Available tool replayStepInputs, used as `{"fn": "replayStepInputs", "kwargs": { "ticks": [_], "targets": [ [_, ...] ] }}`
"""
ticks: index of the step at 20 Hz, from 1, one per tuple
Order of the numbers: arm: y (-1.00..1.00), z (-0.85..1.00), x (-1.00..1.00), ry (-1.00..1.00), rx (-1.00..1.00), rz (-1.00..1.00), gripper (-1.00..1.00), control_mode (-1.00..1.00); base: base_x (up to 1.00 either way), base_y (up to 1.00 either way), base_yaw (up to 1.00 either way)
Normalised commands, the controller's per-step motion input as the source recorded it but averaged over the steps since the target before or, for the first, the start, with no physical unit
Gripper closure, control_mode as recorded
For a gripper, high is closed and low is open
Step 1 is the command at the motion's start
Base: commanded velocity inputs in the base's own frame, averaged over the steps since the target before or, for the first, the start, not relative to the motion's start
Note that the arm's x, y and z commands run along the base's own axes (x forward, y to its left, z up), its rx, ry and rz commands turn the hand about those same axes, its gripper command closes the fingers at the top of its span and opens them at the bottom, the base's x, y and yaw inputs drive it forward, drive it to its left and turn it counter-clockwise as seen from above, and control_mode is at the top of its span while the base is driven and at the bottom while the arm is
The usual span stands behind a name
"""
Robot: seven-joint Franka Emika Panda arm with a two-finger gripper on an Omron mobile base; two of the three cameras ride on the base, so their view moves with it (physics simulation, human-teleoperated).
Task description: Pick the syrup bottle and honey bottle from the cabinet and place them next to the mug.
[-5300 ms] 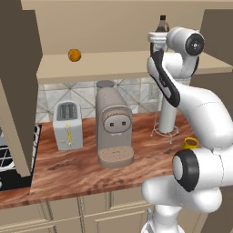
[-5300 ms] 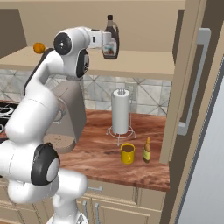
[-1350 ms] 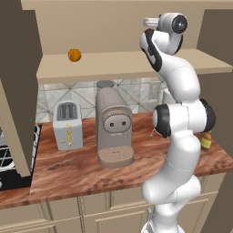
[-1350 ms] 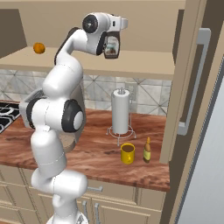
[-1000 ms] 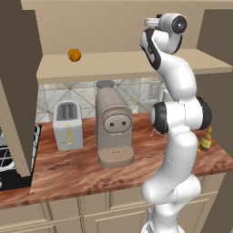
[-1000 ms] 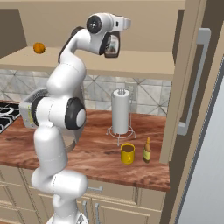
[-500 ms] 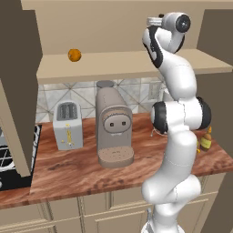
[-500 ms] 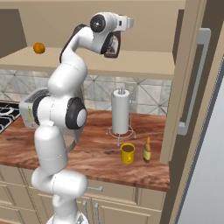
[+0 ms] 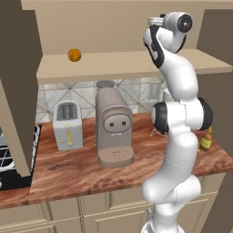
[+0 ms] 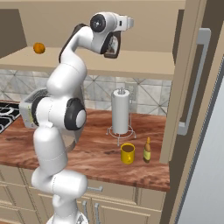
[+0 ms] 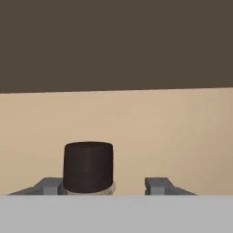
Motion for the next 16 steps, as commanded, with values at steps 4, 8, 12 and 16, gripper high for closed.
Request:
{"fn": "replayStepInputs", "kwargs": {
  "ticks": [4, 8, 12, 16],
  "targets": [
    [0.00, 0.00, -0.14, 0.00, 0.00, 0.00, 1.00, -1.00, 0.00, 0.00, 0.00],
    [0.00, 0.00, -0.02, 0.00, 0.00, 0.00, 1.00, -1.00, 0.00, 0.00, 0.00],
    [0.02, 0.00, -0.22, 0.00, 0.00, 0.01, 1.00, -1.00, 0.00, 0.00, 0.00],
    [0.00, 0.22, -0.68, -0.09, 0.00, 0.00, 1.00, -1.00, 0.00, 0.00, 0.00]
  ]
}}
